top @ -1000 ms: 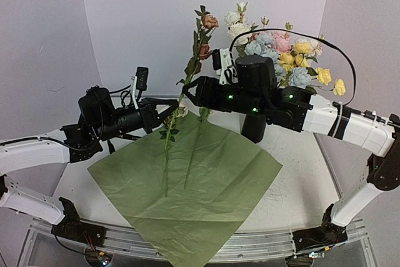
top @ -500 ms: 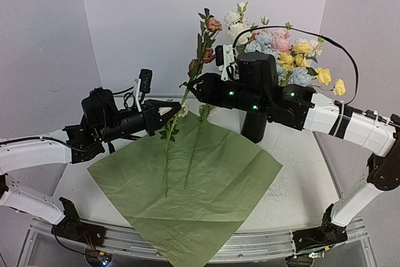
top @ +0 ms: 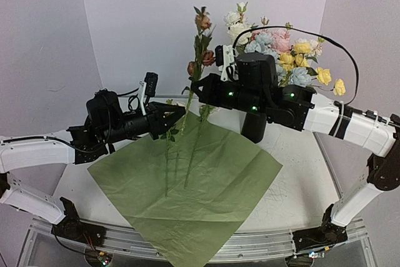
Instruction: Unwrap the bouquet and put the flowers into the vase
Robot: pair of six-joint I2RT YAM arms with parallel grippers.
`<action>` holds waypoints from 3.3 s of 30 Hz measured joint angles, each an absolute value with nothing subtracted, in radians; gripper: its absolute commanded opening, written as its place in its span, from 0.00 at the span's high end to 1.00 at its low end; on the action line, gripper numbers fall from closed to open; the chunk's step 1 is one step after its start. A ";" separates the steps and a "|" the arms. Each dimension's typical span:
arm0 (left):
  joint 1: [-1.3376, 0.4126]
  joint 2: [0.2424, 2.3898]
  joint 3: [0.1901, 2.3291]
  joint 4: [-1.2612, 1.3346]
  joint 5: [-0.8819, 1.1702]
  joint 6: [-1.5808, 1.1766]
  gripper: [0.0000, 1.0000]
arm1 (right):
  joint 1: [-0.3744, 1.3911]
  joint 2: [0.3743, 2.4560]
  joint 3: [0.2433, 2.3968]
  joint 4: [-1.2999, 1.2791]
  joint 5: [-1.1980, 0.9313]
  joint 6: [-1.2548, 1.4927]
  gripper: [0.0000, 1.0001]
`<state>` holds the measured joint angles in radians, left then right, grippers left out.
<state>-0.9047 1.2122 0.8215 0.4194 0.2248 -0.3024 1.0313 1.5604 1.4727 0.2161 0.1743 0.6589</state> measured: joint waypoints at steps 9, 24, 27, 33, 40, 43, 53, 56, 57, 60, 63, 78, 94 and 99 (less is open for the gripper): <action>-0.909 1.246 0.807 0.429 0.141 -0.339 0.21 | 1.031 1.507 1.407 0.215 0.326 0.427 1.00; -0.909 1.303 0.791 0.428 0.080 -0.348 0.22 | 1.000 1.113 1.105 0.587 0.435 -0.293 1.00; -0.909 1.308 0.791 0.428 0.076 -0.348 0.22 | 0.945 1.113 1.095 0.632 0.416 -0.349 1.00; -0.909 1.311 0.791 0.427 0.075 -0.348 0.22 | 0.776 1.113 1.038 0.708 0.322 -0.366 1.00; -0.909 1.311 0.791 0.428 0.066 -0.348 0.22 | 0.714 1.160 1.033 0.791 0.252 -0.357 1.00; -0.909 1.311 0.791 0.428 0.060 -0.347 0.22 | 0.711 1.187 1.033 0.808 0.246 -0.340 1.00; -0.909 1.311 0.791 0.428 0.049 -0.337 0.22 | 0.707 1.226 1.023 0.840 0.210 -0.292 1.00; -0.909 1.311 0.791 0.427 0.049 -0.336 0.22 | 0.707 1.232 1.018 0.836 0.207 -0.268 1.00; -0.909 1.311 0.791 0.428 0.048 -0.335 0.22 | 0.707 1.232 1.018 0.829 0.209 -0.254 1.00; -0.909 1.311 0.791 0.427 0.048 -0.331 0.22 | 0.707 1.224 1.016 0.815 0.214 -0.219 1.00; -0.909 1.311 0.791 0.427 0.048 -0.328 0.22 | 0.707 1.197 0.996 0.803 0.208 -0.193 1.00; -0.909 1.338 0.791 0.427 0.048 -0.315 0.22 | 0.707 1.267 0.986 0.859 0.162 -0.314 1.00; -0.909 1.339 0.791 0.427 0.041 -0.313 0.23 | 0.707 1.243 0.985 0.892 0.188 -0.427 1.00; -0.909 1.348 0.791 0.427 0.042 -0.314 0.23 | 0.707 1.170 0.964 0.896 0.239 -0.446 1.00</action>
<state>-0.9089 1.3477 0.7914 0.4271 0.0420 -0.3138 0.7074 1.1704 0.9643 0.8962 0.2392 -0.4460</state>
